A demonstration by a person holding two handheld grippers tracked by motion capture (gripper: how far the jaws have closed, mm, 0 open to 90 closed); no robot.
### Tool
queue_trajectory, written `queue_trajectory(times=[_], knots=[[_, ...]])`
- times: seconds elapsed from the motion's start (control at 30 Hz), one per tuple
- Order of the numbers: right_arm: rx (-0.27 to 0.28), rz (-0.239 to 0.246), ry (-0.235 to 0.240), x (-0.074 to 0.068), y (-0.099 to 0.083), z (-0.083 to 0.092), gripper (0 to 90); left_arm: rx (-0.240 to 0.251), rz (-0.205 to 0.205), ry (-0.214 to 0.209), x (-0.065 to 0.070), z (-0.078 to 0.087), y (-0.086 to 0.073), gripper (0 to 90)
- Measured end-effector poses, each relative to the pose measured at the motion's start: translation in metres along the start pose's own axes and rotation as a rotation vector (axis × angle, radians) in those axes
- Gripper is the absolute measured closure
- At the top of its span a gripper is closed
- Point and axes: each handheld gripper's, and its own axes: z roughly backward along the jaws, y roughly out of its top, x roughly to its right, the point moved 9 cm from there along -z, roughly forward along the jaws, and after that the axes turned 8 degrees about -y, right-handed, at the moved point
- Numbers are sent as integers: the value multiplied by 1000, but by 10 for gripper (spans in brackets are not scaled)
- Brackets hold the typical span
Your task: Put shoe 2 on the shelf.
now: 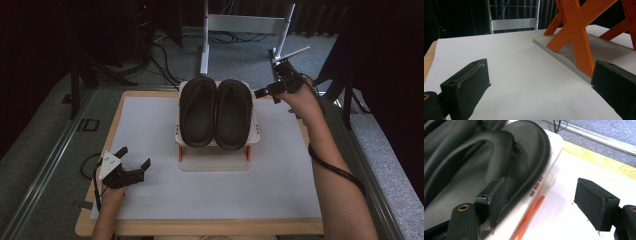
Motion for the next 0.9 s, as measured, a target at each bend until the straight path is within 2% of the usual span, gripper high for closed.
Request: queue_trajectory(times=[0.1,0.17,0.2,0.37,0.73,0.9], knots=[[10,19,-22,7,-6,-1,216,1,0,-1,0,0,0,16],[21,15,-30,14,-12,-3,212,1,1,-1,0,0,0,15],[34,4,-32,20,-17,-3,211,1,1,-1,0,0,0,15],[67,-14,-34,30,-29,-4,211,0,3,-1,0,0,0,15],[92,-60,-52,53,-78,-21,193,-1,6,0,-1,0,0,15],[118,-66,-97,61,-97,-32,177,-1,6,0,-1,0,0,16]])
